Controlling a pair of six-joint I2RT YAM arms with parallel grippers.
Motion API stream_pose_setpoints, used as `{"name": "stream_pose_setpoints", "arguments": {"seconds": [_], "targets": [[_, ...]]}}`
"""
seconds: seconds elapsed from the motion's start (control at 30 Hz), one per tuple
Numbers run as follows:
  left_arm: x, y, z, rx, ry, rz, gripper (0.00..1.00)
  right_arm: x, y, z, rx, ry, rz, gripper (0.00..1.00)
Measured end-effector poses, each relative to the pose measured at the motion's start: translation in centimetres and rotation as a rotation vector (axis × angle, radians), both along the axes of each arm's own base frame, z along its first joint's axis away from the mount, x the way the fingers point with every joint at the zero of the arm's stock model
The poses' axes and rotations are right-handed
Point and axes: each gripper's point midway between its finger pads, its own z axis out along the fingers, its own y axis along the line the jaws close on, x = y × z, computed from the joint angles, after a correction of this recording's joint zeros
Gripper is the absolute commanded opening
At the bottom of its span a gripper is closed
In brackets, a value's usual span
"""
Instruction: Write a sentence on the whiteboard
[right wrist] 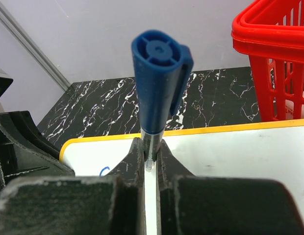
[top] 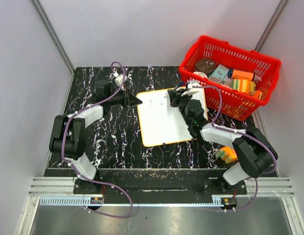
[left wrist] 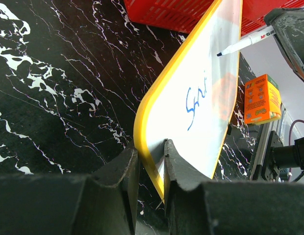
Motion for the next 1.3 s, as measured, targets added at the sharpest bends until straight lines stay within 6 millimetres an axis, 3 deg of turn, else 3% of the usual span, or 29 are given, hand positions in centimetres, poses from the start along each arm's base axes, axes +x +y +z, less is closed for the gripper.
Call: {"name": "stream_pose_setpoints", "arguments": {"seconds": [0.5,1.3], "targets": [[0.0,0.0,0.0,0.002,0.001,0.001,0.00,1.0,0.1,-0.7,-0.011,0.018,-0.015,0.00],[0.1,0.0,0.0,0.009,0.006,0.006,0.00,0.3,-0.1,-1.7,0.040,0.037,-0.007,0.00]]}}
